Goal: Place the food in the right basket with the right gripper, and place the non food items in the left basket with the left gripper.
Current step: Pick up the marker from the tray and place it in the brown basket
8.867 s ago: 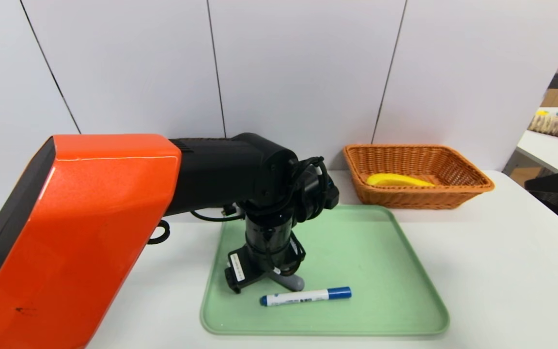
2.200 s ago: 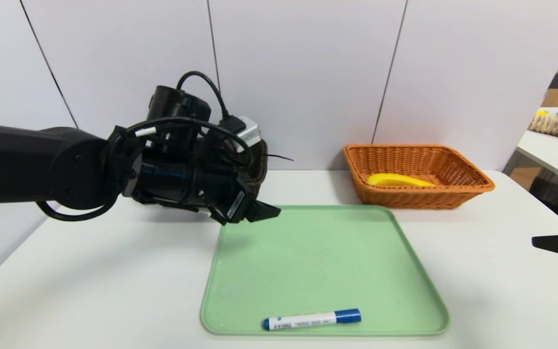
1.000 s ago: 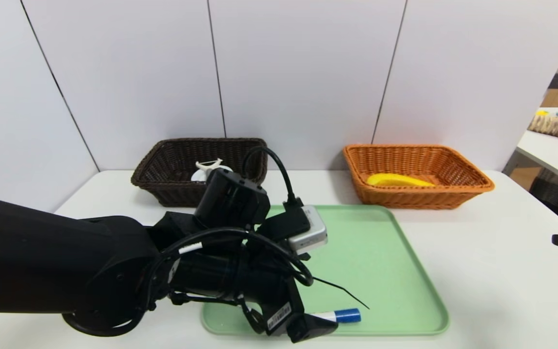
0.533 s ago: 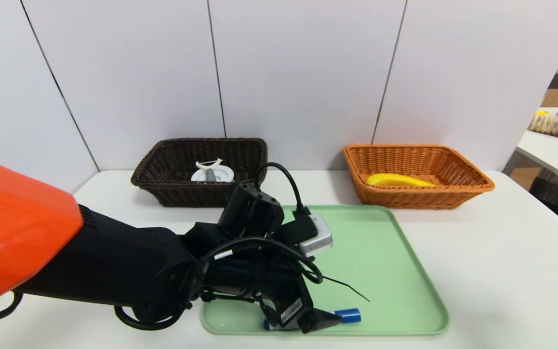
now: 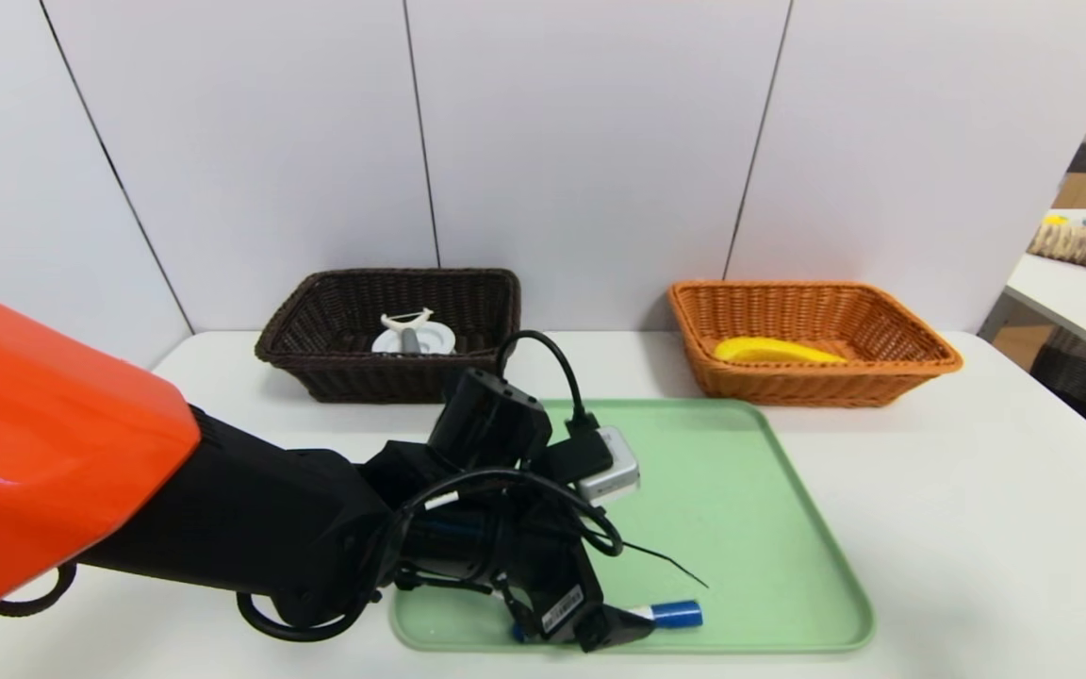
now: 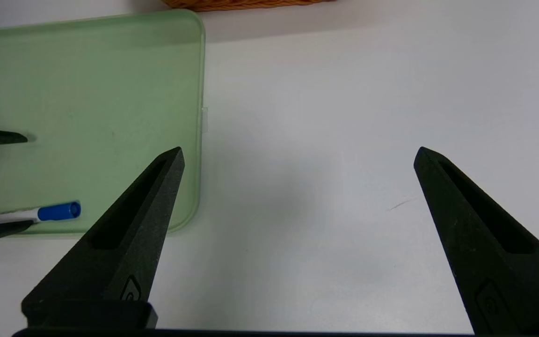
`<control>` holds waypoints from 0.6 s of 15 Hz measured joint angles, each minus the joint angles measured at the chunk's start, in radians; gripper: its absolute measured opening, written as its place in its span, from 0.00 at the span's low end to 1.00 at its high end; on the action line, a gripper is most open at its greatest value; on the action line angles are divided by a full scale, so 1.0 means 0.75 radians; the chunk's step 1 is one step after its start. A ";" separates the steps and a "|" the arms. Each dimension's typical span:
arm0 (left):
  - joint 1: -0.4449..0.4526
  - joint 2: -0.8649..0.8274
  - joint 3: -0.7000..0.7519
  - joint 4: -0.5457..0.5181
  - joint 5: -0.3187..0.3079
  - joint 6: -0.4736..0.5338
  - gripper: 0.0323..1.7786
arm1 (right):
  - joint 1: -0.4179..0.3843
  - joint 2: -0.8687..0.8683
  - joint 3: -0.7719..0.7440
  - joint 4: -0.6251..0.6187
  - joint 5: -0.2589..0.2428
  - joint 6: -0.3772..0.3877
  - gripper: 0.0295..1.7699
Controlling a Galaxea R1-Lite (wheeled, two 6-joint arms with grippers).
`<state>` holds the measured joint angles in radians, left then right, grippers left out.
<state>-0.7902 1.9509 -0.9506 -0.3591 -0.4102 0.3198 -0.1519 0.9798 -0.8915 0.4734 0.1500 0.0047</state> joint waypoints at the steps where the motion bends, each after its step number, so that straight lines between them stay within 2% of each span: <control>1: 0.000 -0.001 0.007 0.000 0.001 0.000 0.95 | 0.000 0.001 -0.009 0.001 0.001 0.000 0.96; 4: 0.000 0.000 0.017 -0.015 0.011 0.010 0.95 | 0.002 0.003 -0.020 0.002 0.001 0.000 0.96; 9: 0.000 0.033 0.056 -0.137 0.016 0.013 0.95 | 0.003 0.005 -0.021 0.002 0.020 -0.001 0.96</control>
<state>-0.7902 1.9757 -0.9087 -0.4617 -0.3983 0.3296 -0.1500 0.9836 -0.9072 0.4747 0.1649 0.0043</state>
